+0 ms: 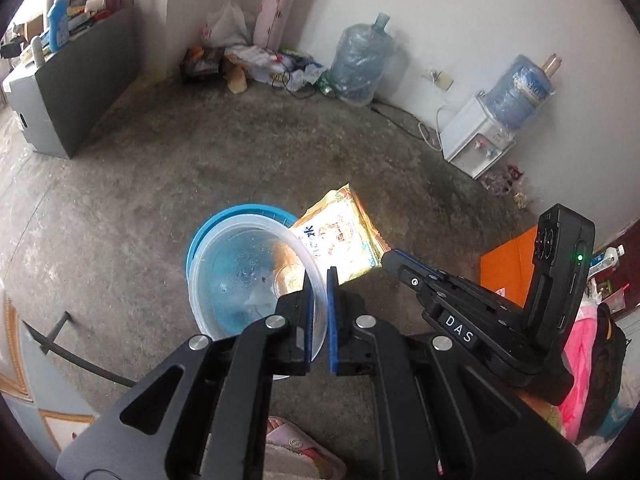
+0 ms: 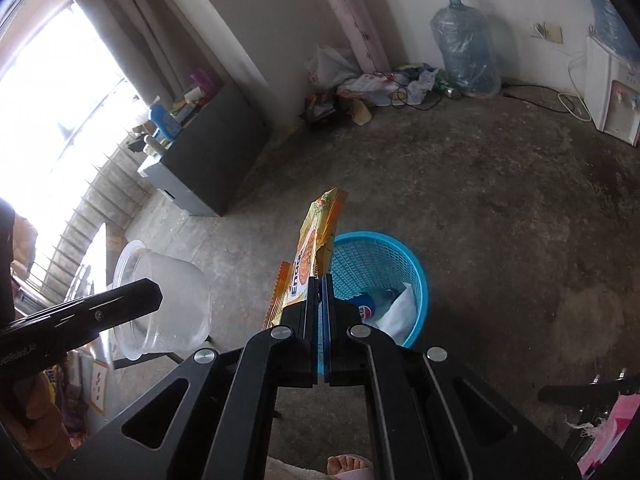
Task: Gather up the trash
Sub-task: 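Carry the container with the left gripper while the right gripper carries the Enaak packet to the wastebasket, then open both grippers over the blue wastebasket to drop the items, then swing both tools back toward the table, then grasp the red-white bag with the left gripper while the right gripper grasps the purple chip bag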
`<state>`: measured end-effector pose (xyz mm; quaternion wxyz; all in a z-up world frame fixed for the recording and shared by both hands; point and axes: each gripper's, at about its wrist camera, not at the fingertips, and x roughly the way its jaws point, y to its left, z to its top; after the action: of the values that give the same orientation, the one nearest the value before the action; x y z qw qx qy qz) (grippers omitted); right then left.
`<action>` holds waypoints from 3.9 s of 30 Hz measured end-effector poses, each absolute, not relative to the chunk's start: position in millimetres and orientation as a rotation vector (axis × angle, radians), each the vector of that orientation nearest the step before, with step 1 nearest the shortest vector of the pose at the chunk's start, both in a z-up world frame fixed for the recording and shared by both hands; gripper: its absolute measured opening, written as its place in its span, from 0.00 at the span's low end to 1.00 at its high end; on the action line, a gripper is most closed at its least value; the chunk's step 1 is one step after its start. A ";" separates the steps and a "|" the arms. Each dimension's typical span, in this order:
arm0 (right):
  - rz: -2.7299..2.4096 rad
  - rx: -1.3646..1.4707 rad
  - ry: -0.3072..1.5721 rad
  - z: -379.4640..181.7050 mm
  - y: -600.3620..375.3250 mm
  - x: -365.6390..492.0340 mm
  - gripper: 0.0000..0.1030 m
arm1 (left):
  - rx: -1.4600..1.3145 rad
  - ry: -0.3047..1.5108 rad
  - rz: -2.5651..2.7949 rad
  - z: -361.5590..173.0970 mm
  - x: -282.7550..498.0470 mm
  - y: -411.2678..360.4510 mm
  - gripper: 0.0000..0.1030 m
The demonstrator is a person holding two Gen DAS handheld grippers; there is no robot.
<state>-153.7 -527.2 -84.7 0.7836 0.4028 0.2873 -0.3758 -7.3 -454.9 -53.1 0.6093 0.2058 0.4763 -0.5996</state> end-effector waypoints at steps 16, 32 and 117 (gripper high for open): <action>-0.894 1.082 0.779 -197.0 -586.8 -144.1 0.29 | 0.546 1.101 -1.250 -93.1 0.4 -487.1 0.55; -0.762 0.880 0.596 -52.8 -512.9 -134.1 0.56 | 0.399 0.868 -1.171 33.7 8.9 -380.3 0.71; 0.070 0.889 0.926 -45.1 -302.7 94.5 0.29 | 0.133 0.787 -0.473 -5.3 155.0 -49.5 0.23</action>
<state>94.5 -302.7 -45.1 0.8003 0.4147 0.4319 0.0327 155.0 -49.5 -5.3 0.8944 0.0644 0.3794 -0.2279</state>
